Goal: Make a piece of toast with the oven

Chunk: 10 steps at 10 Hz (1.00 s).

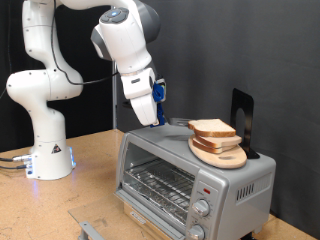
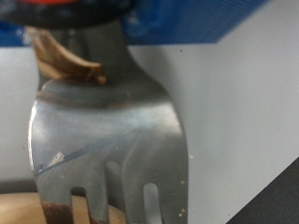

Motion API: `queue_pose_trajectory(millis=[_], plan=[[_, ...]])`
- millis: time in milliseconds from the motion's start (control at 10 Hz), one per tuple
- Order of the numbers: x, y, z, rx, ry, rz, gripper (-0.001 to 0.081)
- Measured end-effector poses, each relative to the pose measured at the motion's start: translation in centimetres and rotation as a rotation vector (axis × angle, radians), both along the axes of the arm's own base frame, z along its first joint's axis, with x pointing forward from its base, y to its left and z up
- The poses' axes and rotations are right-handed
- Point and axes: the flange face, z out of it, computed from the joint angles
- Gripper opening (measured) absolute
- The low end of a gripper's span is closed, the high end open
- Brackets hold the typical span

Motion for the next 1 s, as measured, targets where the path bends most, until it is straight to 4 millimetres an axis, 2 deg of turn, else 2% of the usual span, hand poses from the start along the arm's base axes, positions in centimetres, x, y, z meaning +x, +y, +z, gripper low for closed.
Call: queue_pose_trajectory(millis=[600, 1000], plan=[[0.4, -0.1, 0.4, -0.007, 0.012, -0.035, 0.0263], [1.8, -0.1, 0.3, -0.002, 0.024, -0.066, 0.0263]])
